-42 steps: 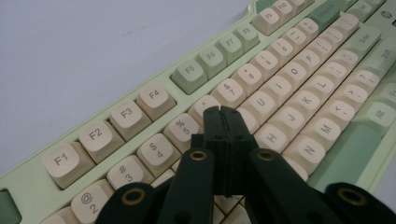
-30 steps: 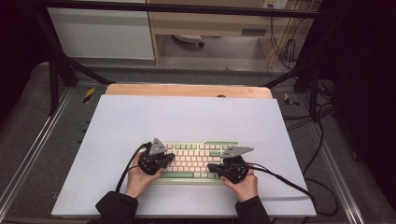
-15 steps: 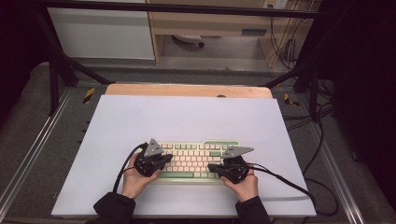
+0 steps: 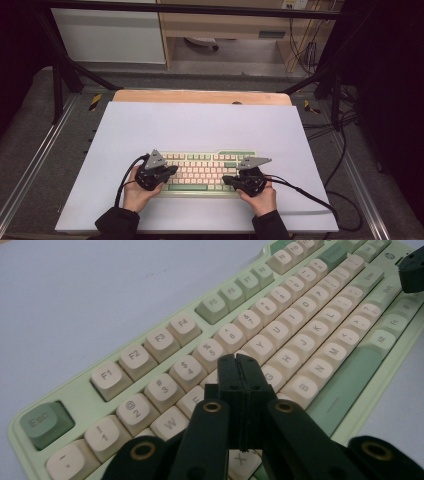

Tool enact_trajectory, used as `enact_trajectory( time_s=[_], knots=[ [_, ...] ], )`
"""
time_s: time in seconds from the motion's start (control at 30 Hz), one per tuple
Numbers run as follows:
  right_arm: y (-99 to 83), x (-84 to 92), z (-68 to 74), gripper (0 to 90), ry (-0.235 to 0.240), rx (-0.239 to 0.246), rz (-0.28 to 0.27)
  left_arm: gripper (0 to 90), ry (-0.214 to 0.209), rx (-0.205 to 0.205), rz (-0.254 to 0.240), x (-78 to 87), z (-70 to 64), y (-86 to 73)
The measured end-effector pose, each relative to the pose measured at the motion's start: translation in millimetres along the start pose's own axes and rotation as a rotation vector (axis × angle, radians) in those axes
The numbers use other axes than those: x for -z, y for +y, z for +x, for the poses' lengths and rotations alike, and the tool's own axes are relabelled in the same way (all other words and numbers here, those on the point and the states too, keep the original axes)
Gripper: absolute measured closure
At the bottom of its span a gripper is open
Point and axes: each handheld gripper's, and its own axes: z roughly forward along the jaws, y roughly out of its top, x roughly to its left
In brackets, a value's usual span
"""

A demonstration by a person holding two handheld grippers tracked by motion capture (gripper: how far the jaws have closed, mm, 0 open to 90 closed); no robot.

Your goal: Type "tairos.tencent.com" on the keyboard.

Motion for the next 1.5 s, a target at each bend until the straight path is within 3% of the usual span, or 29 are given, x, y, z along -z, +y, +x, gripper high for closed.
enact_trajectory(
  time_s=[0.5, 1.5],
  knots=[
    [-0.4, -0.9, 0.3, 90.0, 0.003, -0.005, 0.006, 89.8, 0.042, 0.027, 0.014, -5.6, 12.6, -4.5],
    [-0.4, -0.8, 0.3, 90.0, 0.002, -0.003, 0.006, 89.8, 0.039, 0.02, 0.027, -13.1, 11.8, -8.4]
  ],
)
